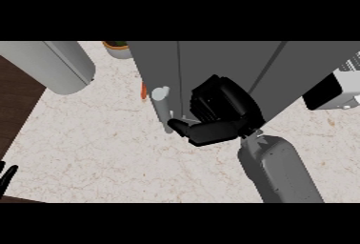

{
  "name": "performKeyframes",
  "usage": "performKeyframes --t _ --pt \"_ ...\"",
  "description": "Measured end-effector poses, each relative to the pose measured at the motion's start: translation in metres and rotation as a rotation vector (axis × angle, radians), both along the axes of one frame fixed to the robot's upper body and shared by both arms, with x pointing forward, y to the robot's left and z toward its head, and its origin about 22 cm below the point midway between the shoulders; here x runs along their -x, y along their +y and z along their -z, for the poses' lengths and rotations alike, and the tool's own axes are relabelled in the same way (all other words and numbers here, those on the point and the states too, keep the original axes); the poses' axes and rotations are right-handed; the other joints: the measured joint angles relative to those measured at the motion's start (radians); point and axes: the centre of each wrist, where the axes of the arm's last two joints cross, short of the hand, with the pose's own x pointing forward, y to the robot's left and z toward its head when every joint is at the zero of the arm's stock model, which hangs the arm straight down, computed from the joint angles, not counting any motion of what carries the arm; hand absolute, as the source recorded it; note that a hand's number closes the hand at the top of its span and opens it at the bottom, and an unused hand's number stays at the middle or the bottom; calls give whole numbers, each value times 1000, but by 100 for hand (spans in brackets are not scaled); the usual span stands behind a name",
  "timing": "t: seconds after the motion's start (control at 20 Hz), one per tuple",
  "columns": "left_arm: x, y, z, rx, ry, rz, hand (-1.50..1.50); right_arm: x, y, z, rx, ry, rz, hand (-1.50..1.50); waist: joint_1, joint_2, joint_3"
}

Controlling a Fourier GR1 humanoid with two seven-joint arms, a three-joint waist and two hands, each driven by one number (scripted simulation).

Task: Pick up the bottled water, place it into the cabinet and close the cabinet

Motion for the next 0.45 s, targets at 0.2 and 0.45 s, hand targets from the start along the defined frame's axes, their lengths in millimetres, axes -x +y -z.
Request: performKeyframes --t 0.2,0.45 --pt "3 3 0 -2 4 -4 -150 -22 7 2 31 28 -16 150 -23 -18 8" --pt "2 0 -2 6 -4 2 -150 -32 17 8 44 20 -45 150 -45 -38 13"
